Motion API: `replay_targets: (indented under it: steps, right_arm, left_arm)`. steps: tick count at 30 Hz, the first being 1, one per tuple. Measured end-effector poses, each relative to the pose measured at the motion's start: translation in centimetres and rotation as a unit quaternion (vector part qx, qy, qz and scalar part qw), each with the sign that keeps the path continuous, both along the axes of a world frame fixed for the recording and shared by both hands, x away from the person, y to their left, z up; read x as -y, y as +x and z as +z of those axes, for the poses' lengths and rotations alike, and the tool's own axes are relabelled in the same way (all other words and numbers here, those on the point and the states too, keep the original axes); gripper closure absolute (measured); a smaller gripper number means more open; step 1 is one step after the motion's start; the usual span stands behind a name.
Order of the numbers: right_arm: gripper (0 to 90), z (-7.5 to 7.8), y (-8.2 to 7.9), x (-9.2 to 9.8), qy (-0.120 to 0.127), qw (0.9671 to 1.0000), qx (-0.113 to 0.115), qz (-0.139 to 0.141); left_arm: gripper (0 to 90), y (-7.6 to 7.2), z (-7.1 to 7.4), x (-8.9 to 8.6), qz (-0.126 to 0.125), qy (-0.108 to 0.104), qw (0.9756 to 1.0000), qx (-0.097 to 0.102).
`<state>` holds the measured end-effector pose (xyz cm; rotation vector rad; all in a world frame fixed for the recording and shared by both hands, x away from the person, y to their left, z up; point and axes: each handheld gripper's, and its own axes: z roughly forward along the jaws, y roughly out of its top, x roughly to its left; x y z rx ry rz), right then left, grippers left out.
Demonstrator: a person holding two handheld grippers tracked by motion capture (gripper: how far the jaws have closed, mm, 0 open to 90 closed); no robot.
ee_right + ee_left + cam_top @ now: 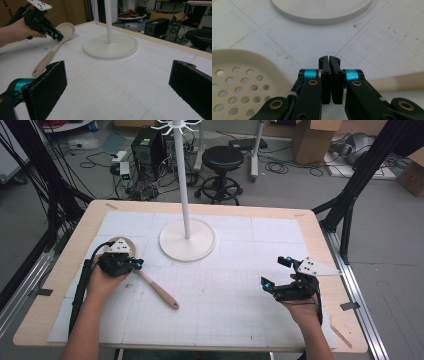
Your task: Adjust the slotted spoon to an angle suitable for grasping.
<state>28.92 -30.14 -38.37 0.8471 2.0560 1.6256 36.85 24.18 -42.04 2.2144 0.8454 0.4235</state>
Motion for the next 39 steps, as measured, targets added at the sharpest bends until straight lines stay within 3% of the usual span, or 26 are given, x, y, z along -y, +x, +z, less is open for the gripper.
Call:
replay_targets:
  steps: [3,22,26,32,34,35,36,39]
  right_arm:
    - [0.6,0.0,0.0,0.1,0.001,1.0,0.001,-0.001]
    - [0.7,0.0,-0.1,0.2,0.002,1.0,0.0,0.001]
    - [0.7,-0.1,0.0,0.2,0.003,1.0,0.0,0.001]
    - [0.7,0.0,-0.1,0.2,0.001,1.0,0.0,0.001]
    - [0.7,0.0,-0.1,0.2,0.003,1.0,-0.001,0.001]
    - [0.7,0.0,-0.1,0.2,0.003,1.0,-0.001,0.002]
    - [0.7,0.0,-0.1,0.2,0.003,1.0,-0.001,0.002]
    - [0.7,0.0,-0.1,0.2,0.003,1.0,0.002,0.002]
  left_arm:
    - [89.6,0.1,-0.4,0.0,0.004,0.016,0.9998,-0.011]
    - [89.8,-0.4,-0.4,0.5,-0.009,0.021,0.9997,-0.01]
    - [89.7,-1.3,0.4,0.8,-0.03,0.013,0.9995,0.003]
    - [89.7,-3.5,1.5,1.6,-0.075,0.001,0.997,0.018]
    - [89.7,-4.6,1.6,1.7,-0.091,-0.024,0.9954,0.016]
    - [89.7,-4.6,1.6,1.7,-0.091,-0.024,0.9954,0.016]
    - [89.7,-5.2,1.4,2.0,-0.104,-0.04,0.9937,0.012]
    - [89.7,-5.8,1.0,2.3,-0.116,-0.041,0.9923,0.007]
